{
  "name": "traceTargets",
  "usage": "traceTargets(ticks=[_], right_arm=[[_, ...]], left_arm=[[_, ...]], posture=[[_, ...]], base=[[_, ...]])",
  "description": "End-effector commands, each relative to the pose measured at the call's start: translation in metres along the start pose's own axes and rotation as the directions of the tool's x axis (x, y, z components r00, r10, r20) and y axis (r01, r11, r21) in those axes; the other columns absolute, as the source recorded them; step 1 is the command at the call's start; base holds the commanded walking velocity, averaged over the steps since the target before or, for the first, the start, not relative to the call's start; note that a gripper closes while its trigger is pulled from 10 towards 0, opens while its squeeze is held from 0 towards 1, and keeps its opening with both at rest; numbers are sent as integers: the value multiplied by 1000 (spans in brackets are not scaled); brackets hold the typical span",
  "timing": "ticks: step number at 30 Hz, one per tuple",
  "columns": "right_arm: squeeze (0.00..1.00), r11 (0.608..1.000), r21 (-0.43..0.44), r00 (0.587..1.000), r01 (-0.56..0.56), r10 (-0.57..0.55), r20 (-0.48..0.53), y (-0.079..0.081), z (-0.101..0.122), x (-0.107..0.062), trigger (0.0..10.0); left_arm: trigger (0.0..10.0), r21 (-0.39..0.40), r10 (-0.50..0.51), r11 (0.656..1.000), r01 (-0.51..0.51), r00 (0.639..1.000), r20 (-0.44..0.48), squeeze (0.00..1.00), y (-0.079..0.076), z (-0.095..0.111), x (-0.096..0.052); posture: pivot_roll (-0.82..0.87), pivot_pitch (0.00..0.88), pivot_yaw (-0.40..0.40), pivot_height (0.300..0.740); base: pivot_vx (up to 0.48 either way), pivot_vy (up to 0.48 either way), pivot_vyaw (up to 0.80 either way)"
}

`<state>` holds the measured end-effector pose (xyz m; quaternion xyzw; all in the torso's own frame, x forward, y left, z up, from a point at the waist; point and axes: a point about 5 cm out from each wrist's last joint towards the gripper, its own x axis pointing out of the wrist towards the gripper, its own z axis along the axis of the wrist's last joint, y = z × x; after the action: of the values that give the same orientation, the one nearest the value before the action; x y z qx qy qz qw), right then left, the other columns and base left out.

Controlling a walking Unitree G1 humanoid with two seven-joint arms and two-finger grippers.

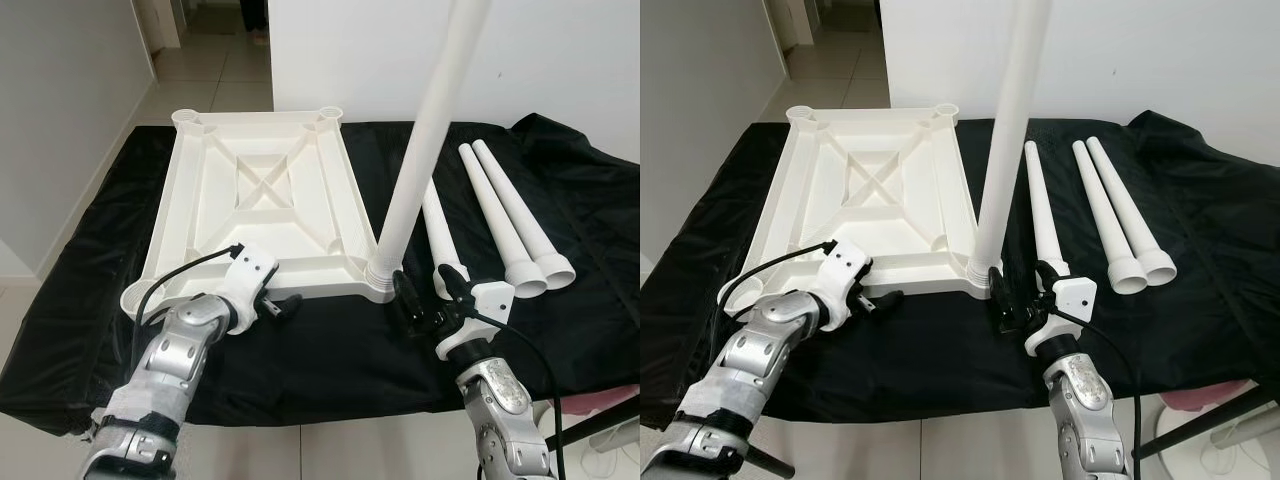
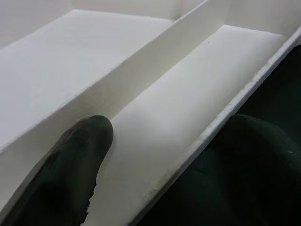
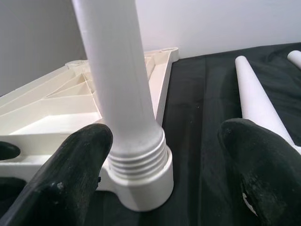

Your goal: Building children table

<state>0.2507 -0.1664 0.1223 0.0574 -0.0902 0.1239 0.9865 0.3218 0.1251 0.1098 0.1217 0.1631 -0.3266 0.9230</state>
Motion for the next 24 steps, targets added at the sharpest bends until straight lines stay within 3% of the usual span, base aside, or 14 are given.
traceTargets(ticks=[1,7,9,24], right_arm=[[0,1000,9,1000,4,-4,-5,1,0,1,10000],[0,1000,8,1000,4,-4,-8,1,0,1,10000],[0,1000,6,1000,4,-4,-14,1,-1,2,10000],[0,1000,-2,1000,2,-2,-30,0,-5,2,10000]], left_arm=[[10000,-39,236,970,-240,967,-93,0,18,-20,-6],[10000,-52,237,969,-242,967,-92,0,18,-19,-7],[0,-46,197,979,-201,977,-78,0,11,-17,-7],[0,-43,148,987,-155,981,-126,0,-3,-32,-20]], posture=[[-26,18,-11,740],[-25,16,-12,740],[-22,14,-13,740],[-16,20,-10,740]], base=[[0,0,0],[0,0,0],[0,0,0],[0,0,0]])
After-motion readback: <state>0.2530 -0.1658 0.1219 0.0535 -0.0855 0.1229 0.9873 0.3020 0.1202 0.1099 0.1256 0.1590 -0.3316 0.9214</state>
